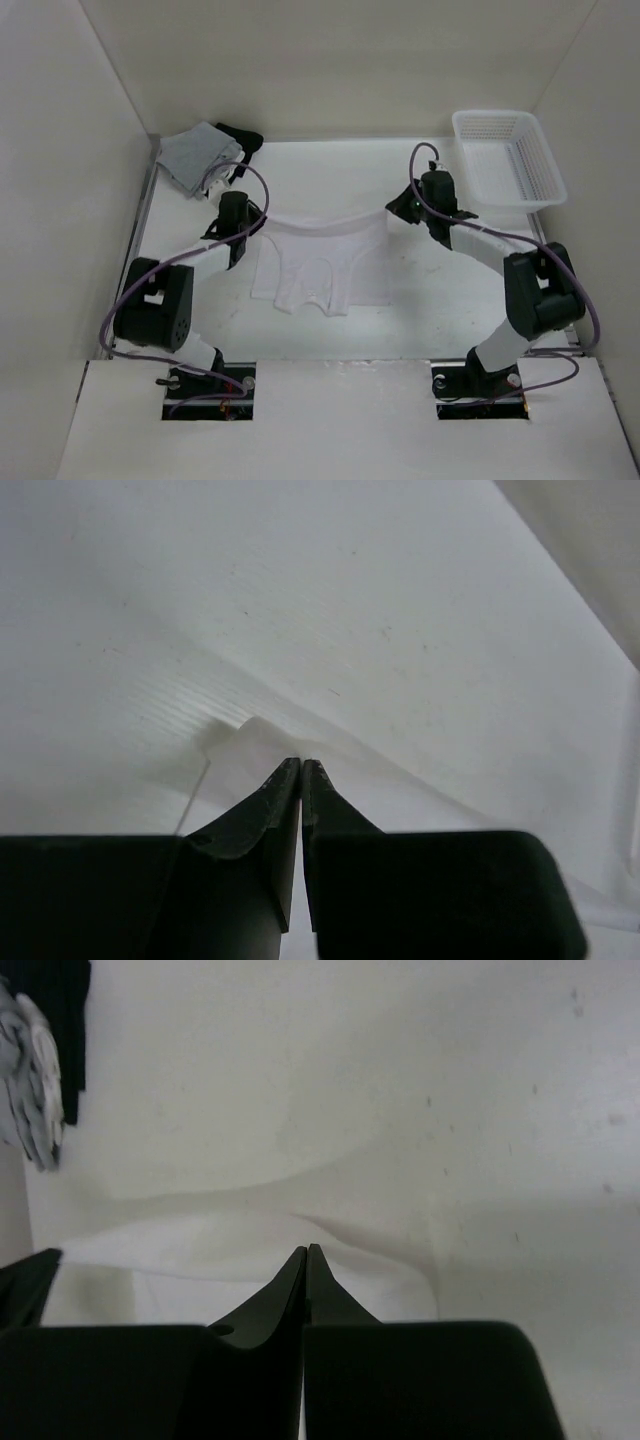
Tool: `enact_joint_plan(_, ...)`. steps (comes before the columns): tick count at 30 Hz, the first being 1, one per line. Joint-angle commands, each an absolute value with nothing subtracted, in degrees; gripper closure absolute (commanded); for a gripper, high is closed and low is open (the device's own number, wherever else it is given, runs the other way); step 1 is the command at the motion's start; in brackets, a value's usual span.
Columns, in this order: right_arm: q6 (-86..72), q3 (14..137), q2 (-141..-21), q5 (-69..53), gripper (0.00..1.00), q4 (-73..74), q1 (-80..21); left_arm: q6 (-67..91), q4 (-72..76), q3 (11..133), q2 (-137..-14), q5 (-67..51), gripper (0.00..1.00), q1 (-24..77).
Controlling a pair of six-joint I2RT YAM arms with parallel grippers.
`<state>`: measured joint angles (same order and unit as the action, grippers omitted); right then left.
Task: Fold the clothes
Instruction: Fold the tank top
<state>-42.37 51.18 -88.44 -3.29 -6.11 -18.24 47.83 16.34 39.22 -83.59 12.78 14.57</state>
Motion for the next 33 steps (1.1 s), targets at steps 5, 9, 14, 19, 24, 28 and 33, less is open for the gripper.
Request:
enact_joint_plan(5, -43.4, 60.4, -91.0, -8.8, 0.99, -14.4, -14.9, 53.0, 27.9, 49.0, -85.0, 3.0, 0.95, 10.1)
enact_joint_plan(9, -43.4, 52.5, -84.5, -6.9, 0.99, -14.8, -15.0, 53.8, 28.3, 41.1, -77.7, 2.2, 0.95, 9.9)
enact_joint_plan(14, -43.6, 40.1, -75.3, -4.7, 0.99, -16.9, -16.7, 55.3, 28.7, 28.6, -66.6, -0.3, 0.95, 8.7)
enact_joint_plan(19, -43.6, 29.9, -65.9, -4.0, 0.99, -15.9, -19.4, 56.1, 25.3, 18.6, -54.7, -4.0, 0.95, 6.6)
enact_joint_plan(24, -44.2, 23.6, -62.1, -2.9, 0.97, -14.1, -22.2, 54.6, 18.8, 13.0, -47.5, -4.6, 0.95, 5.8)
enact_joint_plan(28, -45.9, 20.8, -62.8, -2.5, 0.97, -14.3, -24.1, 54.3, 18.1, 8.8, -47.1, -4.5, 0.95, 4.4)
enact_joint_plan(33, -47.5, 18.7, -65.1, -1.6, 0.93, -14.2, -25.8, 54.6, 18.9, 4.9, -47.3, -4.9, 0.90, 4.4)
